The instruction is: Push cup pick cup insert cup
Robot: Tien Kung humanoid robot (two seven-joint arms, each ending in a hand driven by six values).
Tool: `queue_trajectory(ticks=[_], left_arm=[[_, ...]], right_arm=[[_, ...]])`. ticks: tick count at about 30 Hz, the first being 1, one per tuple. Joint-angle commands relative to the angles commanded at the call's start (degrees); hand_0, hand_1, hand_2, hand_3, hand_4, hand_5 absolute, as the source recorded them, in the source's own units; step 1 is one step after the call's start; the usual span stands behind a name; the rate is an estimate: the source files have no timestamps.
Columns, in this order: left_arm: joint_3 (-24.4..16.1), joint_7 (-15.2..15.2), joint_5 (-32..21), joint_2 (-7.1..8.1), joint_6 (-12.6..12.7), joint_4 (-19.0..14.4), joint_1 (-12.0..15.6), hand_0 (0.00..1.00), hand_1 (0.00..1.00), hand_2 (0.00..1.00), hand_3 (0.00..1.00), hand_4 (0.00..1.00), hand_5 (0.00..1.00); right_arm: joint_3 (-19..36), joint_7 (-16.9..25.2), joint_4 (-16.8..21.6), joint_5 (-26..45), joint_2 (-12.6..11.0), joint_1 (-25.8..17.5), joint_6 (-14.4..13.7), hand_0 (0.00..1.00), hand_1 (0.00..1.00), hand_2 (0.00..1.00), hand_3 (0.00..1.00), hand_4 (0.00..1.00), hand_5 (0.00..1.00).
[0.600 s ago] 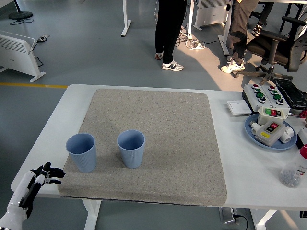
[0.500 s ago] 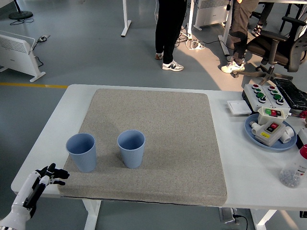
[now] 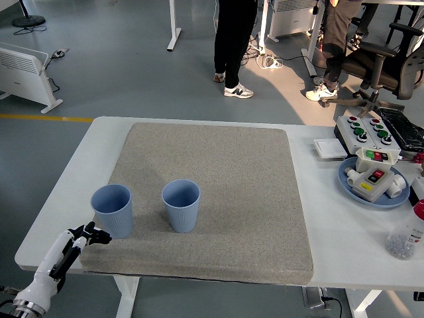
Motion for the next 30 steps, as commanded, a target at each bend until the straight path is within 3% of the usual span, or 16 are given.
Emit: queue_trajectory(ticks=[13, 22, 30], left_arm=[[4.14, 0.41, -2.21, 0.82, -0.86, 2.65, -5.6, 0.641, 0.587, 0.54, 0.489, 0.564, 0.998], [6.09, 0.45, -3.32, 0.8, -1.3, 4.91, -7.27, 0.65, 0.592, 0.538, 0.491, 0.57, 0.998], [8.32, -0.09, -3.67, 0.65, -0.87, 7.95, -10.39, 0.659, 0.595, 0.537, 0.491, 0.571, 0.998]], right_arm=[[-1.08, 0.06, 0.0, 1.57, 0.12, 0.45, 0.02, 0.53, 0.547, 0.626, 0.62, 0.182, 0.757], [-1.32, 0.04, 0.0, 1.87, 0.17, 0.65, 0.09, 0.53, 0.547, 0.626, 0.618, 0.181, 0.756], [-1.14, 0.01, 0.0, 1.66, 0.27, 0.72, 0.17, 0.53, 0.547, 0.626, 0.617, 0.181, 0.755]])
